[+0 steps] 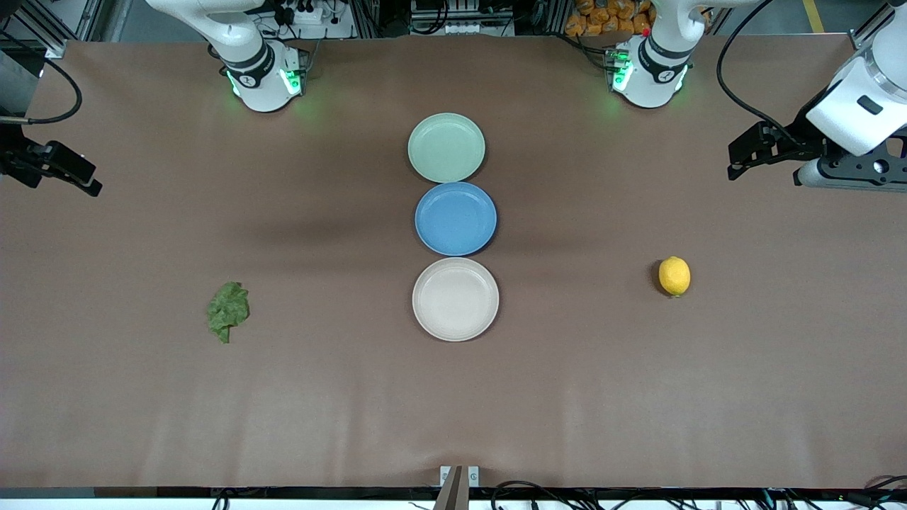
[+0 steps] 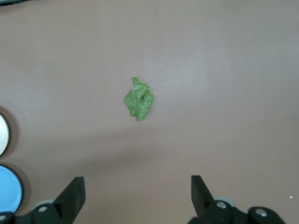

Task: Place lemon and lettuce in plates
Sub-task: 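Move the left gripper toward the yellow lemon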

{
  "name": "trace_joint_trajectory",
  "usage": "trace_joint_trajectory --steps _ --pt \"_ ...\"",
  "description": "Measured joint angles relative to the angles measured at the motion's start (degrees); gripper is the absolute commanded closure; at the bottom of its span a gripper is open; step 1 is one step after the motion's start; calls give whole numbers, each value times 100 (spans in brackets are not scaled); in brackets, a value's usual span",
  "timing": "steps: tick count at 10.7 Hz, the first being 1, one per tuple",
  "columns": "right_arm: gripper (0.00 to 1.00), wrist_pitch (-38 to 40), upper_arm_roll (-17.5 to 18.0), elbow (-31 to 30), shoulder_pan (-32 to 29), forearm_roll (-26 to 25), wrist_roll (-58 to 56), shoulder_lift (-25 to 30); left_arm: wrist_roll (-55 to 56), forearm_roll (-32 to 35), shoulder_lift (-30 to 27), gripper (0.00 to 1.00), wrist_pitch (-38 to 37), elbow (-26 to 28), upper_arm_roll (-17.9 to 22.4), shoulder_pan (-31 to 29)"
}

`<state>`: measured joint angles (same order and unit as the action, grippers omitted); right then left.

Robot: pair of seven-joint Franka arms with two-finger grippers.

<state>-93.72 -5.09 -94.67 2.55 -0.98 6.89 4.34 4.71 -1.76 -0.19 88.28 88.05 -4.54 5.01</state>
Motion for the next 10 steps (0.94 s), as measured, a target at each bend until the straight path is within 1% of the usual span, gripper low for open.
trace_joint_trajectory --steps 5,7,10 --pt "0 0 1 44 21 0 -22 -7 0 0 140 0 -20 11 36 -25" --pt "0 6 8 33 26 2 -31 -66 0 0 368 0 -7 14 39 -25" --pt "0 -73 17 -51 34 2 -39 -203 0 40 760 0 280 62 48 -56"
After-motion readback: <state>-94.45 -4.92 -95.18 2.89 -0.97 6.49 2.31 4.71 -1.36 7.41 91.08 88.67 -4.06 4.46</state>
